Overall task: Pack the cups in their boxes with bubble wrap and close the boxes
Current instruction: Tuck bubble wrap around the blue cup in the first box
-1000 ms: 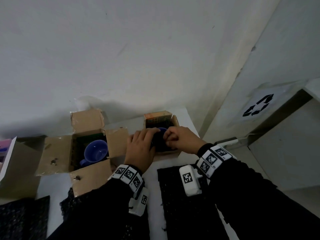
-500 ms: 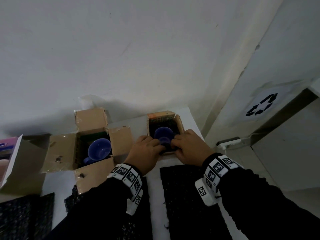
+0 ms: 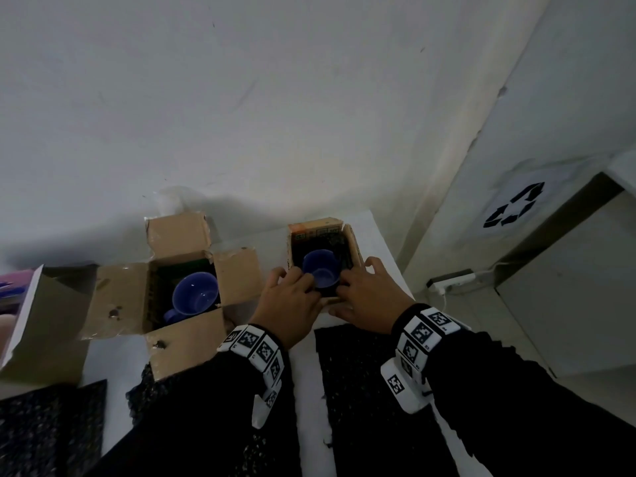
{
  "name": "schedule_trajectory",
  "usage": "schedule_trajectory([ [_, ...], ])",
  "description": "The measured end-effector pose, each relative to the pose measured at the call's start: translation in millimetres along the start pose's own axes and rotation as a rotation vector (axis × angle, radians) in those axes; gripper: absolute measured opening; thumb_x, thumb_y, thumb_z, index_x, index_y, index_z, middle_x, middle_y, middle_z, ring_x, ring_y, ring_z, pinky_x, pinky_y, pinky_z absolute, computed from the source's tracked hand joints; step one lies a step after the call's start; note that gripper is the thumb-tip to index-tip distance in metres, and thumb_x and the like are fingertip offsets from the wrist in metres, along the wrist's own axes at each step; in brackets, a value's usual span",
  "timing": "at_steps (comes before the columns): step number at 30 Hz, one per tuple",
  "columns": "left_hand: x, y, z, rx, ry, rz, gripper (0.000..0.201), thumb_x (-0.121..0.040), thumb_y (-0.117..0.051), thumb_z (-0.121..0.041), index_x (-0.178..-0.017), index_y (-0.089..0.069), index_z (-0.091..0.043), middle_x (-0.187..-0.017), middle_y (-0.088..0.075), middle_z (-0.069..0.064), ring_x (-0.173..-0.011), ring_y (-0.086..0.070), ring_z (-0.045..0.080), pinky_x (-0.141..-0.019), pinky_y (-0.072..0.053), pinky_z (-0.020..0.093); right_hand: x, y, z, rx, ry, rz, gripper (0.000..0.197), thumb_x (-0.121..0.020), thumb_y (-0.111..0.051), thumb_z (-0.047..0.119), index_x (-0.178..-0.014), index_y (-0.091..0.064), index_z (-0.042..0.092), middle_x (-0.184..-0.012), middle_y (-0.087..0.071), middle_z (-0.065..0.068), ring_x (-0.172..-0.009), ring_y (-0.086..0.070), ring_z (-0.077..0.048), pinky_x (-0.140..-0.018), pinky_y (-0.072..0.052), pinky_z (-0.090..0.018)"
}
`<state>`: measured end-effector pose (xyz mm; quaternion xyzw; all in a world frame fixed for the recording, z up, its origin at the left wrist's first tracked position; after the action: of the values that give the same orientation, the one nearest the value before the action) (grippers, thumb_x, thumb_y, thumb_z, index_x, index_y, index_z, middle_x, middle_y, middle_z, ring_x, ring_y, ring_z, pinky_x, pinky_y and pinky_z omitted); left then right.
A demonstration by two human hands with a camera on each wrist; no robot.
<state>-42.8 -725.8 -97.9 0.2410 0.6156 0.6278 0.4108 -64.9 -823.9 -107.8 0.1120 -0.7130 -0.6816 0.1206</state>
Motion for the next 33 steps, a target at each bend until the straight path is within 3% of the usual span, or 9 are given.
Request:
schedule_trajectory([
  [6, 4.3, -2.6, 6.9, 0.045, -0.046, -0.013, 0.019, -0.091, -0.049, -0.037, -0.085, -0.064, -0.026, -0.085, -0.066, -0.008, -0.096, -0.057, 0.018, -0.093, -0.030, 0.042, 2.3, 14.1, -16.3, 0.003, -0.066, -0.152, 0.050, -0.081, -0.048, 0.063, -0.095, -0.060, 0.017, -0.092, -0.067, -0.001, -0.103, -0.061, -0.021, -0.110, -0.017, -0.051],
  [11, -1.4, -4.2, 4.3, -0.031, 0.026, 0.078, 0.046, -0.089, -0.036, -0.057, -0.078, -0.069, -0.027, -0.094, -0.058, -0.002, -0.100, -0.050, 0.027, -0.085, -0.031, 0.046, -8.6, 6.1, -17.6, -0.045, -0.045, 0.068, 0.052, -0.084, -0.036, 0.062, -0.092, -0.060, 0.016, -0.075, -0.063, -0.004, -0.131, -0.043, -0.035, -0.118, -0.006, -0.055],
  [14, -7.7, -9.1, 4.7, -0.071, 0.041, 0.110, 0.049, -0.089, -0.034, -0.058, -0.084, -0.074, -0.031, -0.095, -0.056, -0.003, -0.100, -0.046, 0.027, -0.087, -0.027, 0.047, -27.2, 12.0, -27.4, -0.166, -0.061, 0.165, 0.034, -0.089, -0.035, 0.048, -0.080, -0.056, 0.022, -0.068, -0.058, 0.004, -0.090, -0.058, -0.026, -0.114, -0.019, -0.050],
  [16, -11.2, -12.3, 6.7, -0.068, 0.034, 0.119, 0.040, -0.088, -0.044, -0.056, -0.082, -0.075, -0.031, -0.087, -0.056, -0.006, -0.096, -0.048, 0.025, -0.087, -0.024, 0.047, -40.0, 19.6, -37.7, -0.194, -0.071, 0.085, 0.019, -0.090, -0.042, 0.036, -0.090, -0.054, 0.020, -0.085, -0.060, 0.002, -0.087, -0.057, -0.022, -0.110, -0.025, -0.045],
  [19, -14.0, -11.5, 8.7, -0.040, 0.035, 0.086, 0.026, -0.084, -0.061, -0.048, -0.072, -0.073, -0.029, -0.077, -0.057, -0.007, -0.086, -0.053, 0.023, -0.087, -0.023, 0.045, -50.0, 10.5, -45.5, -0.030, -0.113, 0.076, 0.026, -0.090, -0.049, 0.025, -0.114, -0.050, 0.016, -0.116, -0.060, -0.007, -0.123, -0.048, -0.028, -0.117, -0.009, -0.048],
  [22, -7.9, -12.3, 7.4, -0.003, -0.011, 0.008, 0.024, -0.086, -0.053, -0.041, -0.076, -0.068, -0.025, -0.076, -0.057, -0.005, -0.078, -0.054, 0.022, -0.083, -0.028, 0.040, -54.8, -2.7, -38.0, 0.023, -0.139, 0.162, 0.038, -0.089, -0.048, 0.024, -0.125, -0.041, 0.014, -0.104, -0.066, -0.006, -0.124, -0.048, -0.033, -0.118, 0.006, -0.055],
  [26, -0.3, -8.7, 15.1, 0.110, -0.027, -0.095, 0.037, -0.094, -0.040, -0.046, -0.081, -0.064, -0.021, -0.076, -0.061, -0.003, -0.073, -0.057, 0.021, -0.080, -0.034, 0.036, -67.0, -4.4, -36.3, -0.060, -0.152, 0.157, 0.044, -0.088, -0.050, 0.027, -0.127, -0.035, 0.013, -0.089, -0.069, -0.004, -0.101, -0.059, -0.031, -0.118, -0.005, -0.053],
  [29, -5.4, -4.3, 22.1, 0.102, -0.020, -0.090, 0.046, -0.096, -0.038, -0.054, -0.077, -0.065, -0.021, -0.076, -0.063, -0.005, -0.085, -0.057, 0.022, -0.086, -0.038, 0.042, -78.8, -1.3, -44.8, -0.133, -0.200, 0.137, 0.054, -0.081, -0.058, 0.024, -0.130, -0.038, 0.014, -0.115, -0.062, -0.010, -0.104, -0.056, -0.033, -0.106, -0.029, -0.046],
  [33, 2.1, -6.6, 20.4, 0.049, -0.069, -0.139, 0.040, -0.097, -0.042, -0.049, -0.081, -0.067, -0.023, -0.083, -0.063, -0.007, -0.096, -0.054, 0.022, -0.092, -0.033, 0.045, -82.0, -14.4, -46.4, -0.024, -0.182, 0.206, 0.047, -0.086, -0.055, 0.030, -0.131, -0.048, 0.024, -0.133, -0.049, -0.006, -0.121, -0.045, -0.032, -0.111, -0.020, -0.052],
])
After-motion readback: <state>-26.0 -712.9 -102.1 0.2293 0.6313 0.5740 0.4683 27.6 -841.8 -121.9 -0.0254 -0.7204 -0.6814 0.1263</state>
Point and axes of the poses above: each hand's wrist, its own x-axis away from the middle knuckle, its own y-axis out of the back of the hand, z = x × y, the point moved 8 cm from there along -x, towards the middle knuckle
